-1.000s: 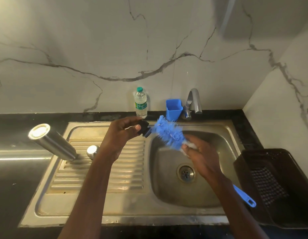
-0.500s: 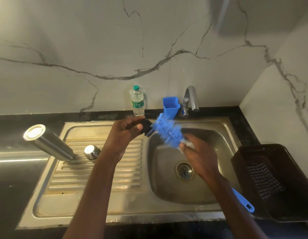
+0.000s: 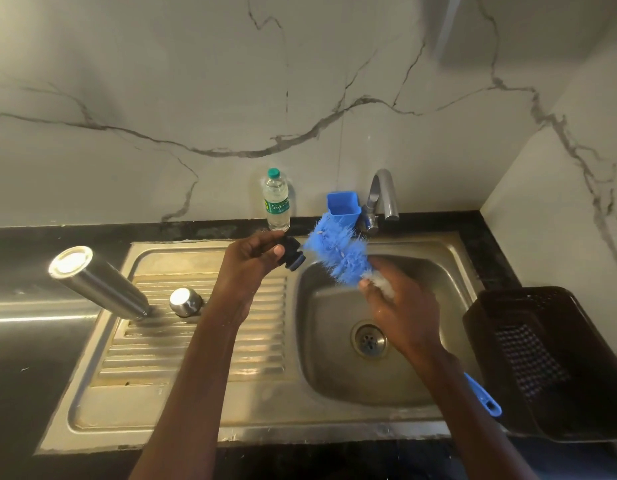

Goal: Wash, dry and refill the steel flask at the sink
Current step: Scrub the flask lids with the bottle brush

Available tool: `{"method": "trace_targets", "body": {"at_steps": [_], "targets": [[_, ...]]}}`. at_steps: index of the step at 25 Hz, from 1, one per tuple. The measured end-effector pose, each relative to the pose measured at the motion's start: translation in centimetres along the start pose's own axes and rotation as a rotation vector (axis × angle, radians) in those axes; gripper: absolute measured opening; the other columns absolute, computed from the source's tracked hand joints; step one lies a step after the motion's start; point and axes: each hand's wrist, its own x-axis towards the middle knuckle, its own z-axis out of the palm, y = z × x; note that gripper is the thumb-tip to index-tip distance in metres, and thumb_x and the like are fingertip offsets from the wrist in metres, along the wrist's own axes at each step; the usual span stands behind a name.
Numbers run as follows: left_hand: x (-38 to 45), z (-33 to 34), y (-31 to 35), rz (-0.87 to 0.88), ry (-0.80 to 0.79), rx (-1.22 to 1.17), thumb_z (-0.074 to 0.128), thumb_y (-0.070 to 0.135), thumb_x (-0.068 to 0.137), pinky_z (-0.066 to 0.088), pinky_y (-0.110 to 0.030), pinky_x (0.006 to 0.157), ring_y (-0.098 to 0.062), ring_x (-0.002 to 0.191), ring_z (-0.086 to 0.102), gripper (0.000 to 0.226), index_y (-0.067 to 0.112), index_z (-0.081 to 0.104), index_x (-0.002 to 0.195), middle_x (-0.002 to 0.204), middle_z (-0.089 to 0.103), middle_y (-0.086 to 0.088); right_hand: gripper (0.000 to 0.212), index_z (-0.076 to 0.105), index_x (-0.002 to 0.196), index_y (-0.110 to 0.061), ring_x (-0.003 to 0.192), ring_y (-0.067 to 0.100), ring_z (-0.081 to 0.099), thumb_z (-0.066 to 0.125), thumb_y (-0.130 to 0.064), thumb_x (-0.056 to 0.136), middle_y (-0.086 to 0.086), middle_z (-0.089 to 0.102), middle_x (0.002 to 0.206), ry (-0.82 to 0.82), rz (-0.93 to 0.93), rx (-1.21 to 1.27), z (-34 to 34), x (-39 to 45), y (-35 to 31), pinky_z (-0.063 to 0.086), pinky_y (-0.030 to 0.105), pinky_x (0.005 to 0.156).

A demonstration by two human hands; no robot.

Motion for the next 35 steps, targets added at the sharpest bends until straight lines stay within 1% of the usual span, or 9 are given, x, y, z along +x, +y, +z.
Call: {"method": "trace_targets", "body": {"at_steps": [4, 8, 14, 20, 23, 25, 29, 32, 35], "targets": [[-0.6, 0.5, 0.1, -0.058, -0.054, -0.126, 0.057, -0.003, 0.103, 0.055, -0.043, 0.107, -0.034, 0.117, 0.072, 0.027, 0.002, 0.071, 0.125, 0.12, 0.075, -0.02, 0.055, 0.053, 0.136, -0.052, 0.105, 0.019, 0.07, 0.046, -0.067, 0.084, -0.012, 0.076, 0.112, -0.111, 0.004, 0.098, 1.1, 0.1, -0.4, 0.057, 0.043, 0.091], [-0.3, 0.7, -0.1, -0.048, -0.01, -0.131, 0.056, -0.003, 0.103, 0.054, -0.043, 0.107, -0.035, 0.119, 0.071, 0.028, -0.001, 0.069, 0.129, 0.121, 0.075, -0.02, 0.048, 0.056, 0.133, -0.048, 0.103, 0.019, 0.07, 0.049, -0.063, 0.088, -0.012, 0.076, 0.11, -0.044, 0.035, 0.134, 0.7, 0.1, 0.2, 0.056, 0.043, 0.09], [-0.7, 1.4, -0.3, -0.107, -0.009, -0.267, 0.046, -0.006, 0.106, 0.06, -0.033, 0.095, -0.025, 0.108, 0.075, 0.032, -0.005, 0.065, 0.132, 0.115, 0.077, -0.017, 0.05, 0.058, 0.127, -0.052, 0.102, 0.015, 0.071, 0.048, -0.068, 0.081, -0.016, 0.075, 0.108, -0.128, 0.089, 0.213, 1.2, 0.4, 0.1, 0.058, 0.046, 0.09], [-0.3, 1.3, -0.1, -0.1, -0.059, -0.456, 0.043, -0.004, 0.107, 0.058, -0.032, 0.101, -0.028, 0.126, 0.067, 0.035, 0.002, 0.063, 0.136, 0.133, 0.07, -0.018, 0.046, 0.059, 0.121, -0.05, 0.098, 0.019, 0.071, 0.047, -0.066, 0.08, -0.01, 0.076, 0.103, -0.225, 0.12, 0.104, 1.7, 0.2, 0.2, 0.057, 0.043, 0.088], [0.1, 1.4, 0.2, -0.123, -0.02, -0.534, 0.048, 0.0, 0.106, 0.061, -0.034, 0.097, -0.026, 0.116, 0.072, 0.033, 0.003, 0.063, 0.136, 0.128, 0.072, -0.017, 0.049, 0.057, 0.12, -0.049, 0.096, 0.02, 0.072, 0.045, -0.071, 0.078, -0.01, 0.076, 0.102, -0.046, 0.184, 0.28, 2.2, -0.1, 0.5, 0.058, 0.047, 0.087], [0.1, 1.6, 0.1, -0.152, 0.0, -0.584, 0.058, 0.006, 0.101, 0.063, -0.032, 0.088, -0.025, 0.108, 0.075, 0.033, 0.003, 0.065, 0.132, 0.125, 0.072, -0.017, 0.045, 0.055, 0.127, -0.046, 0.093, 0.018, 0.073, 0.046, -0.066, 0.089, -0.011, 0.077, 0.1, 0.05, 0.056, 0.274, 2.0, -0.2, 0.0, 0.059, 0.044, 0.082], [-0.1, 1.8, 0.3, -0.305, -0.017, -0.802, 0.09, 0.014, 0.071, 0.065, -0.041, 0.087, -0.034, 0.102, 0.077, 0.05, -0.005, 0.073, 0.114, 0.119, 0.074, -0.024, 0.042, 0.046, 0.14, -0.047, 0.088, 0.024, 0.071, 0.048, -0.053, 0.098, -0.005, 0.076, 0.101, 0.017, -0.179, 0.04, 2.7, -1.1, 0.0, 0.056, 0.039, 0.075], [-0.2, 2.0, 0.8, -0.396, 0.101, -0.964, 0.065, 0.005, 0.091, 0.06, -0.051, 0.089, -0.039, 0.105, 0.074, 0.036, -0.007, 0.06, 0.125, 0.12, 0.072, -0.03, 0.042, 0.05, 0.141, -0.043, 0.104, 0.023, 0.07, 0.053, -0.045, 0.099, -0.011, 0.07, 0.125, 0.071, -0.167, -0.043, 2.3, -1.7, 1.2, 0.056, 0.038, 0.081], [-0.4, 2.5, 1.0, -0.397, 0.129, -0.876, 0.055, 0.007, 0.103, 0.063, -0.048, 0.084, -0.035, 0.09, 0.079, 0.017, -0.005, 0.064, 0.111, 0.106, 0.076, -0.026, 0.044, 0.05, 0.142, -0.041, 0.099, 0.018, 0.068, 0.058, -0.038, 0.099, -0.012, 0.066, 0.123, 0.198, -0.266, -0.034, 2.4, -0.7, 0.1, 0.058, 0.037, 0.071]]}}
